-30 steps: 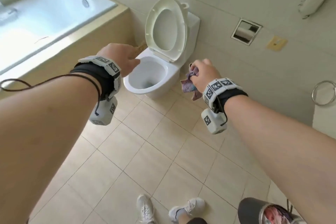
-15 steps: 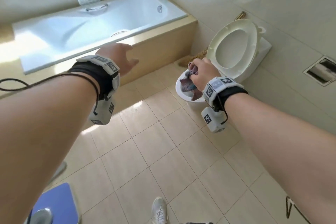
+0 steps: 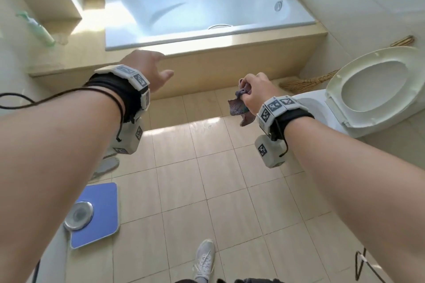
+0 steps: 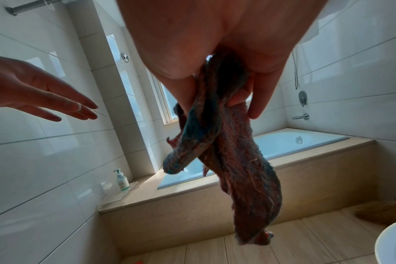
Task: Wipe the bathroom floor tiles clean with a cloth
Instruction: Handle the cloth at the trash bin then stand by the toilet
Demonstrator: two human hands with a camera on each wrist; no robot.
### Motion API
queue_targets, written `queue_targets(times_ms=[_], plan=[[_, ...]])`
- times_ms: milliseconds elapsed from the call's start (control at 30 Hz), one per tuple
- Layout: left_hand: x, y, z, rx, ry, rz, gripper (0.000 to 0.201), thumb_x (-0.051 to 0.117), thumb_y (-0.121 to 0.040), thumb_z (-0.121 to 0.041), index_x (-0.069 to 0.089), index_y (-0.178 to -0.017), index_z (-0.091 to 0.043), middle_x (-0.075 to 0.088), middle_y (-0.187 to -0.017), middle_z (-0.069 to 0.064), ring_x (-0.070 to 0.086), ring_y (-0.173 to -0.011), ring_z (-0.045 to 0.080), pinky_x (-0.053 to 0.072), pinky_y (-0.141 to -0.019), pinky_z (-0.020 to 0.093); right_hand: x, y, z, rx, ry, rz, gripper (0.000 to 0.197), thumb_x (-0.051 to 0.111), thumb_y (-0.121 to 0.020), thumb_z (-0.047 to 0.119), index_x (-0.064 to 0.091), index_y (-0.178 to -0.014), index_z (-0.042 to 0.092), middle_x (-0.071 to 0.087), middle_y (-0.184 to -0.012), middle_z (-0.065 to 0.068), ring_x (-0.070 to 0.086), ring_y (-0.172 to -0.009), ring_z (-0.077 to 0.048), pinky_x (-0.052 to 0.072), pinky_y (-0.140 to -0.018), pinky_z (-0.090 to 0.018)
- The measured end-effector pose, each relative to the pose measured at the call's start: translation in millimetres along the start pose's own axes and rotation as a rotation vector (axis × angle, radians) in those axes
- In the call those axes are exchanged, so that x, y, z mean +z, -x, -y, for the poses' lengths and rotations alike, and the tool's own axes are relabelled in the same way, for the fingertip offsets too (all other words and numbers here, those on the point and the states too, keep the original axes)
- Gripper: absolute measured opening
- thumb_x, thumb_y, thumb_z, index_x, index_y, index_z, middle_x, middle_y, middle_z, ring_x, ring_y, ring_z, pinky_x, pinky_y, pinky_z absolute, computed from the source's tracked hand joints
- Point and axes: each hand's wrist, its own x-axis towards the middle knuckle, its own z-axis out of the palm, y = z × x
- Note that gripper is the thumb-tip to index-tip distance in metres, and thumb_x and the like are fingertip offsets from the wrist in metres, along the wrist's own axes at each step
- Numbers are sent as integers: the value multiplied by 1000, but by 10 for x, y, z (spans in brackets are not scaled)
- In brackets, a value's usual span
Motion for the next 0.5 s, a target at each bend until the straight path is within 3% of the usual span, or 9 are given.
queue_targets(times_ms=[67,300,500], plan=[[58,-31,19,-10,-3,20,59,56,-96,-47,44,-146,-19,44,-151,5,38,-139,26,31,-111,39,62,-53,-27,6,-6,4,15,57,-94,17,57,-109,20,44,-109,-2,53,-90,-19,47,-77,-27],[319,-217,-303,-19,-28,83,60,55,-96,-49,41,-148,-22,43,-152,4,39,-139,27,34,-110,44,116,-200,-491,31,1,11,16,57,-93,16,59,-109,18,42,-104,2,48,-84,-17,35,-70,-23],[424,-412,-1129,12,-69,99,59,54,-96,-48,41,-148,-22,43,-151,5,41,-137,28,36,-108,43,-162,-346,-1173,60,-65,-2,15,57,-92,15,59,-107,18,42,-104,0,52,-86,-20,45,-76,-29]])
